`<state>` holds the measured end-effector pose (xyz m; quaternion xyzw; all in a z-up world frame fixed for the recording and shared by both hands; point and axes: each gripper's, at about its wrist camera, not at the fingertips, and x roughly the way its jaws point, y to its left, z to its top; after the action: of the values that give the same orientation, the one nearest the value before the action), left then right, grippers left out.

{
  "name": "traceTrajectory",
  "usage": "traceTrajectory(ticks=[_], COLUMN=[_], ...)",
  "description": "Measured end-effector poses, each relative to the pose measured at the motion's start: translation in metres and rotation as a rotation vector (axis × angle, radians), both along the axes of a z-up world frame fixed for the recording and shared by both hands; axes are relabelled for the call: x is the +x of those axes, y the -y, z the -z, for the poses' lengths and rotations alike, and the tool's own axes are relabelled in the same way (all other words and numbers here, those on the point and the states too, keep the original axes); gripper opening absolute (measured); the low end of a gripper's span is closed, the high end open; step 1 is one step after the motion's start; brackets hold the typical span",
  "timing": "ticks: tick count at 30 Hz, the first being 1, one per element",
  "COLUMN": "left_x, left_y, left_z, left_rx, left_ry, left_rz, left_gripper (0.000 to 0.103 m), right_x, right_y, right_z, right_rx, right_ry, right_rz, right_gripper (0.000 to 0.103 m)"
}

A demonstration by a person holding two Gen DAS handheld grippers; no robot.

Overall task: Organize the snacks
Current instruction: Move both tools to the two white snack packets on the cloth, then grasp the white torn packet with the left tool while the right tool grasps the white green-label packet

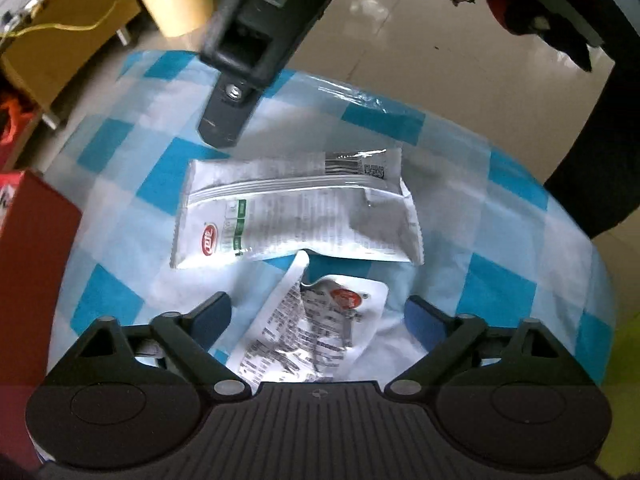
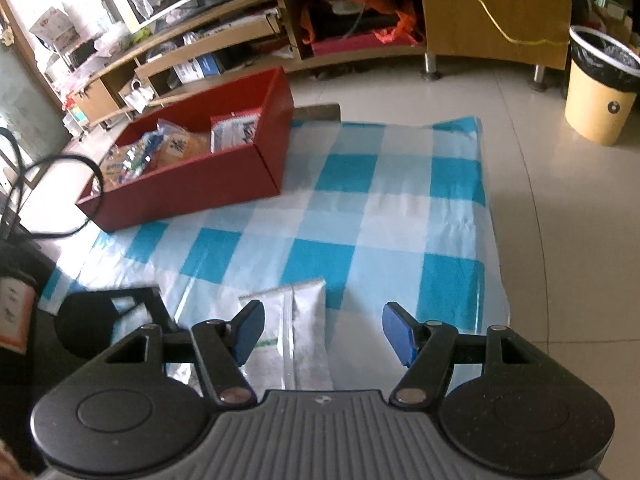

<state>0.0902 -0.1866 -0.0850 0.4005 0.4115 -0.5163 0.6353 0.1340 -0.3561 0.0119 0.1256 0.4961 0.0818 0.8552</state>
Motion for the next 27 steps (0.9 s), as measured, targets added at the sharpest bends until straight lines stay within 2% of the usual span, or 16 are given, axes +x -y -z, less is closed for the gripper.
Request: traceTrajectory(ticks=[2,4,5,7,9,15,17,18,22,25,27], left_x=[0.006,0.003,0.001,-0.004,-0.008,-0.019,-0.015,-0.014,-0.014,-0.011,-0.012], left_y=[-0.004,-0.010,-0.013,-0.019,-0.024,-0.046,-0.053,-0.054,-0.049,-0.042,-0.044], left_z=[0.001,0.001,0.000,-0.004,-0.009,-0.018,-0.017,-0.017,-0.011,-0.009,-0.012], left_rx=[-0.006,-0.012,-0.015,-0.021,-0.039,-0.088,-0.104,-0.103,-0.064,-0.035,-0.038], left_ry=[-0.037,-0.029,-0.026,-0.028,-0.038,-0.056,-0.048,-0.039,0.057,0.085,0.106], left_rz=[-0.040,-0.072,-0.112,-0.185,-0.263,-0.471,-0.539,-0.567,-0.605,-0.620,-0.625], left_gripper=[0.094,0.089,0.084,0.067,0.059,0.050,0.049,0.050,0.052,0.065,0.073], right_x=[0.001,0.002,0.003,0.004,0.004,0.002,0.002,0.003,0.005,0.004,0.004], right_y=[0.001,0.001,0.001,0.000,-0.004,-0.018,-0.026,-0.031,-0.046,-0.060,-0.064], right_z=[0.005,0.009,0.010,0.011,0.014,0.029,0.032,0.034,0.038,0.039,0.040], right_rx=[-0.010,-0.015,-0.016,-0.015,-0.006,0.008,-0.002,-0.018,-0.079,-0.152,-0.164], right_ry=[-0.019,-0.034,-0.038,-0.046,-0.063,-0.125,-0.128,-0.129,-0.115,-0.097,-0.093], right_rz=[0.000,-0.004,-0.007,-0.013,-0.030,-0.079,-0.098,-0.106,-0.128,-0.159,-0.172], right_gripper=[0.064,0.064,0.064,0.064,0.064,0.068,0.069,0.074,0.084,0.086,0.090])
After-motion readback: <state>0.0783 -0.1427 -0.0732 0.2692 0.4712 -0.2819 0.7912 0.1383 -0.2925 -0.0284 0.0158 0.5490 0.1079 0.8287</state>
